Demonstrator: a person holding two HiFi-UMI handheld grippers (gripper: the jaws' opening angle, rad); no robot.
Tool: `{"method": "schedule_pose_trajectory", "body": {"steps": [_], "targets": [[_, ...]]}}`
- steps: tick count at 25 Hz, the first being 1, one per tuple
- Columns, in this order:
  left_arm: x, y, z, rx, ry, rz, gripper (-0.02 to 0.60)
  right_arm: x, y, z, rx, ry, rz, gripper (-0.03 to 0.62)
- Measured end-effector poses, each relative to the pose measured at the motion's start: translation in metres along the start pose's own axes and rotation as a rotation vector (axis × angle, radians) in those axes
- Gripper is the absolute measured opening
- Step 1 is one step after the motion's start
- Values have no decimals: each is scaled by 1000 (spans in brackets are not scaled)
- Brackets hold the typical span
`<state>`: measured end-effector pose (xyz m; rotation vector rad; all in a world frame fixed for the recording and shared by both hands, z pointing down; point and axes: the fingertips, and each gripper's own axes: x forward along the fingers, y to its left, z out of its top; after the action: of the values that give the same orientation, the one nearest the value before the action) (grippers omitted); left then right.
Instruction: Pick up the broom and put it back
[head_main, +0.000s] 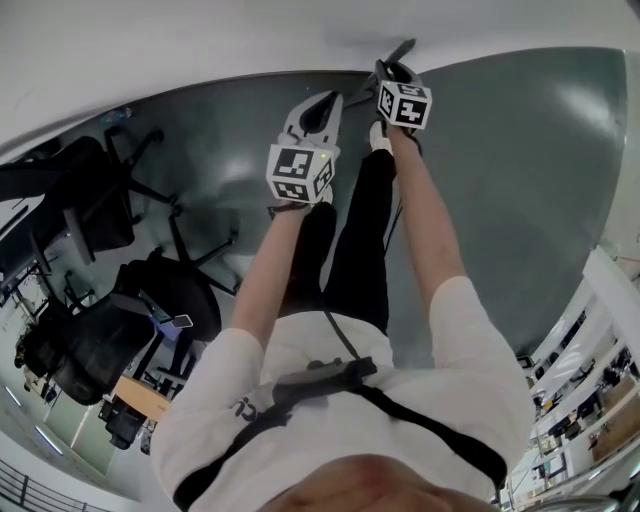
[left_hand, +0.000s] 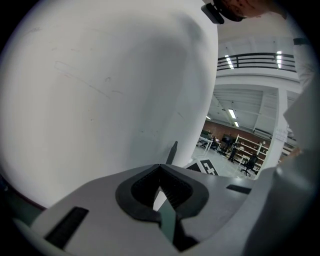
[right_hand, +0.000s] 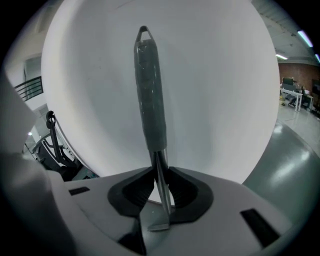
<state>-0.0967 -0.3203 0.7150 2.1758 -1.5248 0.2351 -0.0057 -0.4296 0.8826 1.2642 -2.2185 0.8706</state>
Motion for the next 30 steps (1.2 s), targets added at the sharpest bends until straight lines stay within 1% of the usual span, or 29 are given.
{"method": "schedule_pose_trajectory", "body": {"steps": [2, 6, 10, 13, 15, 18, 21, 26, 30], "targets": [[-5, 3, 1, -22, -3, 10, 12, -5, 7, -5, -27, 17, -2, 98], [-17, 3, 11, -24, -17, 15, 12, -30, 27, -13, -126, 42, 2, 97], [-32, 0, 22, -18, -25, 17, 12, -68, 47, -5, -225, 24, -51, 95], [-50, -3, 30, -12, -29, 11, 12, -100, 64, 6, -242, -19, -95, 95], [-63, -6, 39, -1, -40, 6, 12, -121, 73, 23, -243, -60, -118, 95], [-79, -8, 61, 21, -64, 2, 12, -155, 81, 62, -261, -131, -152, 95], [-97, -8, 84, 42, -92, 6, 12, -189, 92, 97, -241, -198, -167, 95], [-128, -15, 137, 75, -169, 8, 12, -248, 116, 157, -194, -349, -165, 95], [-160, -22, 184, 115, -230, 27, 12, -299, 147, 191, -179, -441, -149, 95]]}}
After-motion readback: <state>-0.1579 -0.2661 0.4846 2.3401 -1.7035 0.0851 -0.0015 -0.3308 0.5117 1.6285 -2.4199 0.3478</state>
